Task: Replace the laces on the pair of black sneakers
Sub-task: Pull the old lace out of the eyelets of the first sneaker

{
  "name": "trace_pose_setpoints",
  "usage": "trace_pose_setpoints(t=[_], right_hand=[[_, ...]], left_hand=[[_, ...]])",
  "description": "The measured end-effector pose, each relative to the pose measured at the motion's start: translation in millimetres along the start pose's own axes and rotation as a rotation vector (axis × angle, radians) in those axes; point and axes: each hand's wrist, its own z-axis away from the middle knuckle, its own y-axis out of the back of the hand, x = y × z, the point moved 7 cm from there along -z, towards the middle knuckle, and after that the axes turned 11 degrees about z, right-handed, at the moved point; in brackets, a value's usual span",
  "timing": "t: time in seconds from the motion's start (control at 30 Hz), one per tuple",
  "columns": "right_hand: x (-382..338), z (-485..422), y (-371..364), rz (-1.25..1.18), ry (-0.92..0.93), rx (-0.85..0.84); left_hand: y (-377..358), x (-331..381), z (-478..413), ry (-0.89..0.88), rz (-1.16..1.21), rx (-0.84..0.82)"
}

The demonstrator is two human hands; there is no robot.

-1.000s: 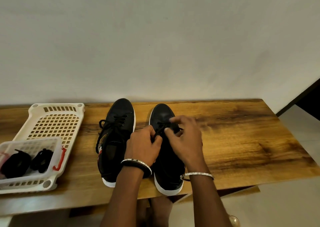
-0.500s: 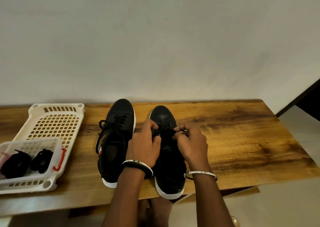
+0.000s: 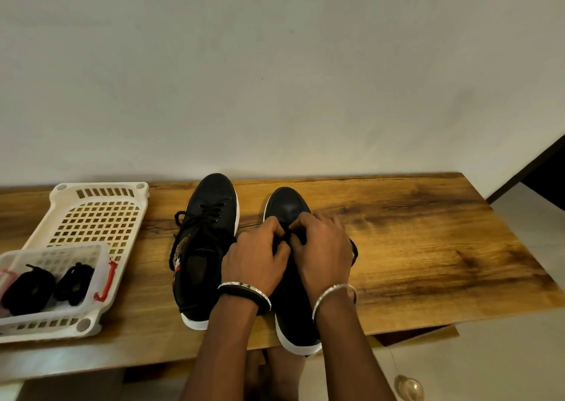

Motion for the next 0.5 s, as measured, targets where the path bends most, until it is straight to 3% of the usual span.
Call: trace_pose_setpoints(t=[0.17,0.37,0.43,0.5], right_hand=[[10.0,1.1,-2.6,-0.228,-0.108,0.057],[42.9,11.0,-40.5,-1.208,-0.702,-0.172],[48.3,13.8,-45.1,-1.245,-0.804,-0.169],[49.8,9.6,-38.0,-1.097,-0.712,-0.114]], left_hand=[[1.1,-1.1,0.5,0.011,-0.02,0.038],[-1.6,-4.7,-1.6,0.041,0.002,0.035],[-2.9,-5.3,-1.6,0.047,0.009,0.026],[-3.0,-5.0,-1.9,0.044,0.015,0.024]])
